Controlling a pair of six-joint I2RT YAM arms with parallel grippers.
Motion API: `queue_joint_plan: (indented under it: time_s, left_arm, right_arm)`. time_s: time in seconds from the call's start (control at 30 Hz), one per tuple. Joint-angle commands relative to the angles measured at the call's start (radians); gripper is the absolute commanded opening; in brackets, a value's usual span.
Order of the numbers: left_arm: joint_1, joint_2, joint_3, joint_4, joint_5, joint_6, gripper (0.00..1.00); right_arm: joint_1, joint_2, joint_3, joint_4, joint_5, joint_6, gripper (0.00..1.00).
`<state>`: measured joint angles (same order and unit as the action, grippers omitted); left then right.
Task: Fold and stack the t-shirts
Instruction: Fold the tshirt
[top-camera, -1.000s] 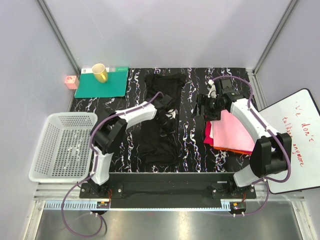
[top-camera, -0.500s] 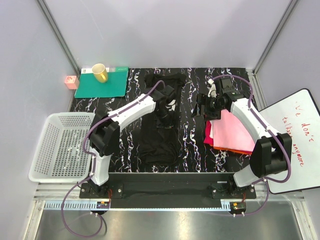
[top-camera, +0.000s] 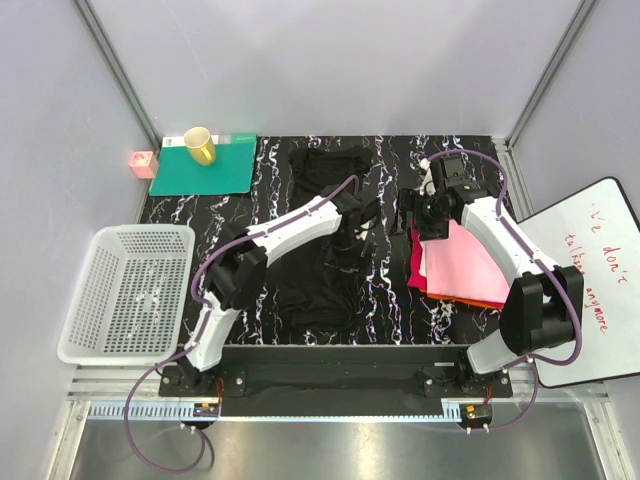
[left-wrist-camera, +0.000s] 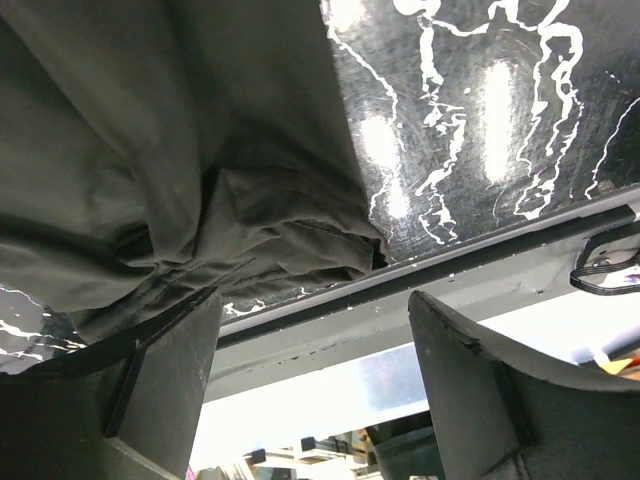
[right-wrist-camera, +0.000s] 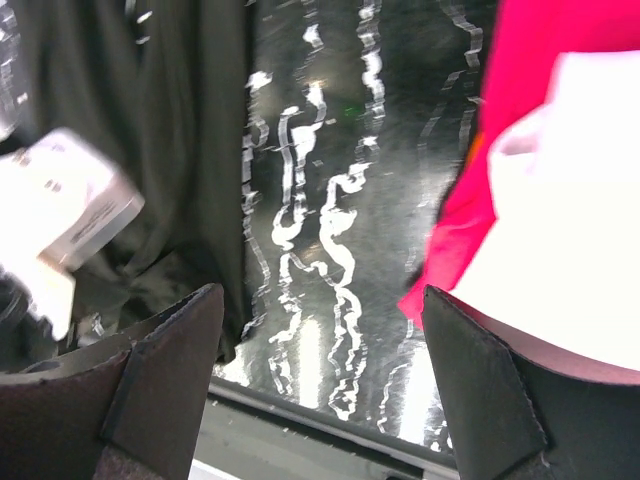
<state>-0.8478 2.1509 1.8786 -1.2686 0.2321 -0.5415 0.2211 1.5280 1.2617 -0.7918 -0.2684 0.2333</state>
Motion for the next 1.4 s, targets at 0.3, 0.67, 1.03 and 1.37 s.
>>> queue_joint_plan:
  time_s: [0.3, 0.67, 1.03, 1.37]
  left_arm:
    - [-0.028, 0.073, 0.074, -0.043, -0.091, 0.009, 0.76]
    - [-0.039, 0.159, 0.131, -0.043, -0.111, 0.021, 0.36]
    - [-0.039, 0.027, 0.057, -0.055, -0.192, -0.027, 0.00]
    - [-0.039, -0.249, -0.206, -0.046, -0.128, -0.090, 0.00]
  right_arm:
    - [-0.072, -0.055, 0.001, -0.007, 0.235, 0.047, 0.88]
    - [-0.098, -0.072, -0.010, -0.007, 0.210, 0.029, 0.88]
    - [-0.100, -0.075, -0.027, -0.006, 0.186, 0.023, 0.88]
    - [-0.101, -0.054, -0.028, 0.000, 0.144, 0.021, 0.88]
